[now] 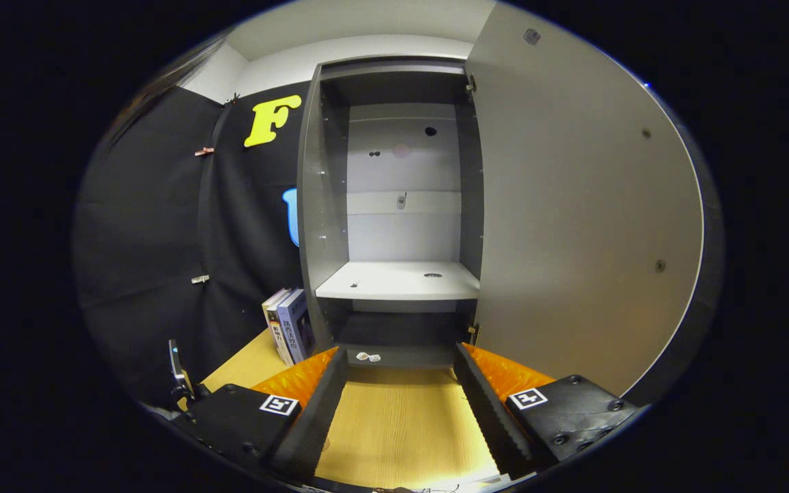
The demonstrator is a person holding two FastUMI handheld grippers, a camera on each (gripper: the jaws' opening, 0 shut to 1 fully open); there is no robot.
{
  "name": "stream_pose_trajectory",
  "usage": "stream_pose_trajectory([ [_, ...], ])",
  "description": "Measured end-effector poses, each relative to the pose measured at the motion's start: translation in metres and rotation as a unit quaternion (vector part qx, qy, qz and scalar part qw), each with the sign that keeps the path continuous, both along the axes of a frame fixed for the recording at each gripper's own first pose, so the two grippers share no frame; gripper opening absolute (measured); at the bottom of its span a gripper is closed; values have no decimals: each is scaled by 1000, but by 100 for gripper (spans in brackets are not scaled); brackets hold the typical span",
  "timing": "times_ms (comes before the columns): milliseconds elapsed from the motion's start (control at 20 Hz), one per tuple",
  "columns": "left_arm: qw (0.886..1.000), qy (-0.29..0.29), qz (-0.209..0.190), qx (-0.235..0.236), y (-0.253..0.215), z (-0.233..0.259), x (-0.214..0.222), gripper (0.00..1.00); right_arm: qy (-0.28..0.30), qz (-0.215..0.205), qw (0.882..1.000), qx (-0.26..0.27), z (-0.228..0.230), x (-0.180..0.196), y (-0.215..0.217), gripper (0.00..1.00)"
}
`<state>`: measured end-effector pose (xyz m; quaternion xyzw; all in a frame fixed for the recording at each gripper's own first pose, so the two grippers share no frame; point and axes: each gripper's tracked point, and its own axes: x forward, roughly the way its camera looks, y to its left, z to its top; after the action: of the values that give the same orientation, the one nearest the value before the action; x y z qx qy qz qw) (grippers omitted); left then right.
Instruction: Open the cabinet door with the right hand, grasp the bottle in the cabinet with the left hand and place it on the coaster, then close the cabinet door with the right hand.
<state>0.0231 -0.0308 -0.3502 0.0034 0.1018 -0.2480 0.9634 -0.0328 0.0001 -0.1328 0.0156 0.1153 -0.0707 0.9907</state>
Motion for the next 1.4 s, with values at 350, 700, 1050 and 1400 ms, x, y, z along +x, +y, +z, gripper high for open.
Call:
stream_pose_trajectory([
  [350,996,-64,-47,26,-31,105,-4,95,-46,-18,999,-6,66,-42,-22,95],
  [700,991,-61,-115,-4,-83,180,-38,95,-85,-150,985,-18,109,-120,-116,95],
  [1050,993,-24,-99,-53,-148,205,-36,97,-126,-185,973,-56,143,-134,-197,96],
  [1400,994,-54,-76,-55,-190,223,0,98,-132,-105,985,-24,139,-109,-213,96],
])
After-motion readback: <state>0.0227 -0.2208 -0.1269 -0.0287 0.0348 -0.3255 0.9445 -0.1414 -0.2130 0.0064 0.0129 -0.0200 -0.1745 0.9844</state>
